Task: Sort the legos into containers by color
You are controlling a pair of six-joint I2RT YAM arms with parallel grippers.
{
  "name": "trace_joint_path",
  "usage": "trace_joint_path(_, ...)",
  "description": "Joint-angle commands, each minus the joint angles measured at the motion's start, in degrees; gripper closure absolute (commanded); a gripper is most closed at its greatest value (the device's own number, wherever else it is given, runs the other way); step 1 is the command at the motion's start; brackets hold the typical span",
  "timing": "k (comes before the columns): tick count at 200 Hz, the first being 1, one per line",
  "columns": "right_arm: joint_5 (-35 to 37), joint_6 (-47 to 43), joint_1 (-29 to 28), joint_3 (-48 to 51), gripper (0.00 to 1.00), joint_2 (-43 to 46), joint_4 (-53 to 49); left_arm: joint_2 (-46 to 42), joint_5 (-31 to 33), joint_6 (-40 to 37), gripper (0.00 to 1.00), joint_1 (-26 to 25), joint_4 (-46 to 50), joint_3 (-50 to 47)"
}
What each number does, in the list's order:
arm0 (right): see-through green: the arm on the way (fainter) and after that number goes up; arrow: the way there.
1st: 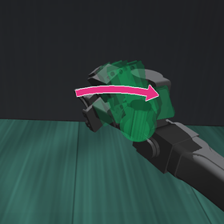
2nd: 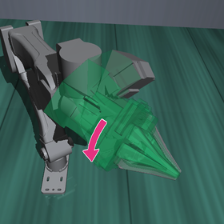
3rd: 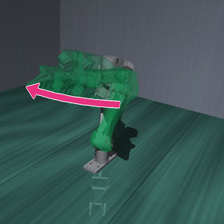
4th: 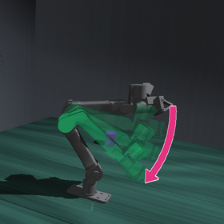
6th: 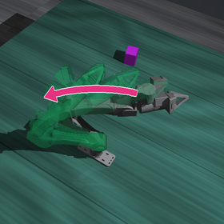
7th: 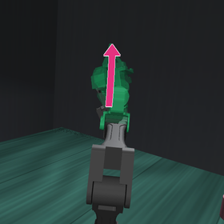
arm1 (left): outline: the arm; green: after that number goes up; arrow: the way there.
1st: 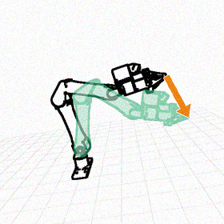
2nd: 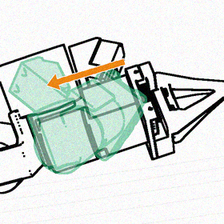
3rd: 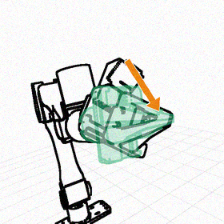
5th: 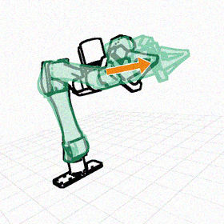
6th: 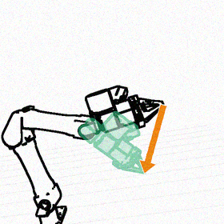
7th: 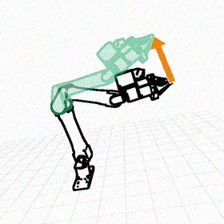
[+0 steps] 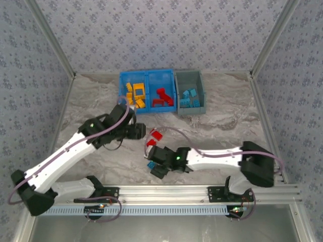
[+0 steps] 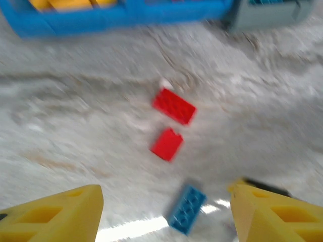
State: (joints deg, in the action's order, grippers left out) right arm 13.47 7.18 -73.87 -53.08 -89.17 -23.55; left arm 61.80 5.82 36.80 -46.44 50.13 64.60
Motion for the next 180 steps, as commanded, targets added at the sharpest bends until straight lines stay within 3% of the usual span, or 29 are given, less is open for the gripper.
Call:
trace_joint_path(1,4.4,-1.3,-1.1,-2.0,0.13,-3.6,-6.5,-8.4,-9.9,4.1,0.32,-0.5,-4.2,-5.0)
trace_joint_path(41,3.4,-2.7,1.2,-3.8,0.13,-9.2,-2.4,-21.5,-9.5,8.1,0.32,-0.6,1.0,-9.8)
trace_joint_path(87,-2.1,-3.8,7.2,-10.2,0.14,-15.4,0.8,-25.2,-8.5,10.2,0.33,-0.7,2.0,-10.5)
trace_joint_path(130,-7.6,-3.6,9.4,-12.8,0.25,-17.4,0.1,-25.8,-8.2,10.2,0.33,-0.7,2.5,-10.5)
trace_joint_path(180,-9.3,-1.1,9.2,-11.2,0.52,-16.7,1.1,-25.8,-9.6,10.8,0.33,-0.7,1.4,-12.5)
